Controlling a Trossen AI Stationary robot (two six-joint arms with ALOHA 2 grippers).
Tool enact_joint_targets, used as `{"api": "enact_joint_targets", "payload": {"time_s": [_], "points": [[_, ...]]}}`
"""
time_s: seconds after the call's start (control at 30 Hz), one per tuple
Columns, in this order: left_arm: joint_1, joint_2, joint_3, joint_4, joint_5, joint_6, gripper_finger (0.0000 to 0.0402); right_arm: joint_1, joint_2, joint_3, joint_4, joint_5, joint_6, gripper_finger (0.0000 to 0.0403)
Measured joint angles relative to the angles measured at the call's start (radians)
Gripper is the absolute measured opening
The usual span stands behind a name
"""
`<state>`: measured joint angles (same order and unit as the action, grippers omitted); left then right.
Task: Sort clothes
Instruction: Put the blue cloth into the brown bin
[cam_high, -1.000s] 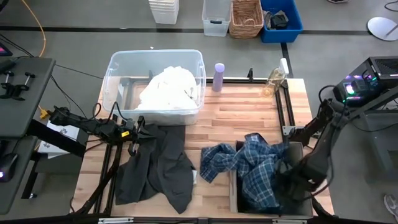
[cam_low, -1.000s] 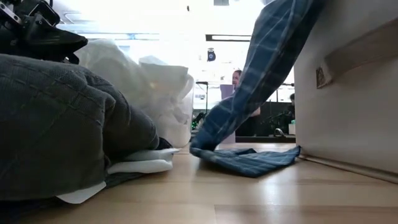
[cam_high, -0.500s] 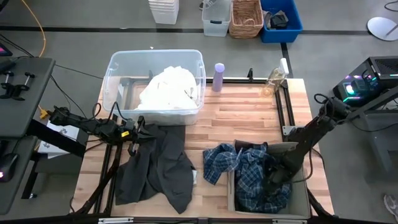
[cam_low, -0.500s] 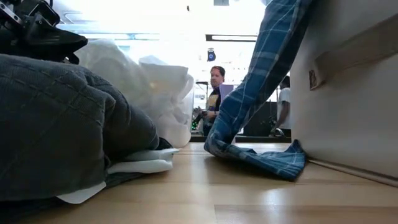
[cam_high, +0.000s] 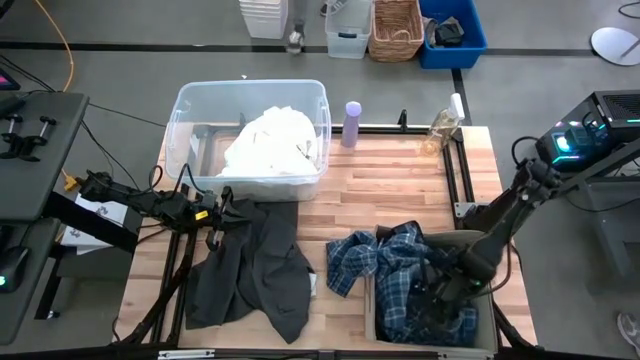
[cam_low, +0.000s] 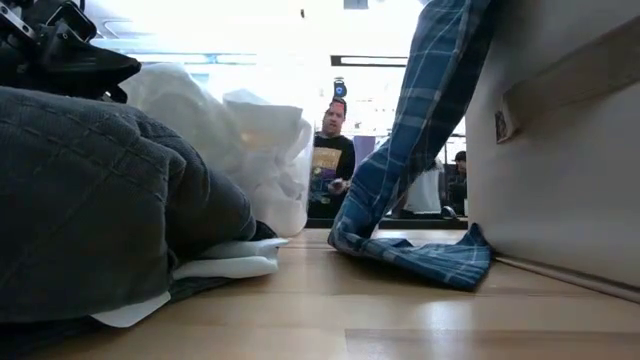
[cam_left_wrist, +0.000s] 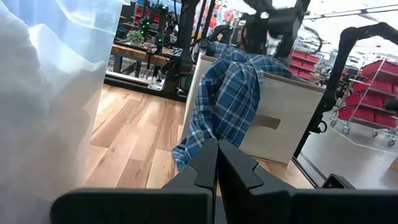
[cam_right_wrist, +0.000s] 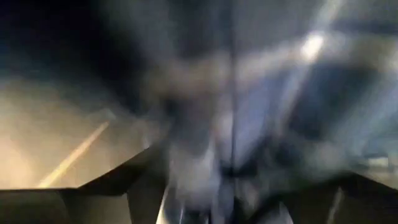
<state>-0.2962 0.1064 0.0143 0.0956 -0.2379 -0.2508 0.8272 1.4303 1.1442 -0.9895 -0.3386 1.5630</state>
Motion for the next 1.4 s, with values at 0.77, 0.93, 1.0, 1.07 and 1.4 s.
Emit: {"api": "enact_joint_targets", "payload": {"time_s": [0.77,0.93,1.0,1.07,1.4], "points": [[0.000,0.000,0.000,-0.001,0.000,0.000,0.0001,-0.534,0.074,0.569,-0.144,0.354,-0.515,0.0270],[0.000,0.000,0.000,-0.001,0.000,0.000,0.0001,-0.767,0.242,0.568,-0.115,0.102,-0.721,0.0270],[0.000,0.000,0.000,-0.002,0.000,0.000,0.0001,-0.831,0.312,0.568,-0.110,0.001,-0.791,0.0270],[0.000,0.000,0.000,-0.002,0.000,0.000,0.0001,-0.877,0.375,0.567,-0.137,-0.074,-0.862,0.0270],[0.000,0.000,0.000,-0.002,0.000,0.000,0.0001,-0.938,0.521,0.567,-0.269,-0.180,-1.112,0.0270]]}}
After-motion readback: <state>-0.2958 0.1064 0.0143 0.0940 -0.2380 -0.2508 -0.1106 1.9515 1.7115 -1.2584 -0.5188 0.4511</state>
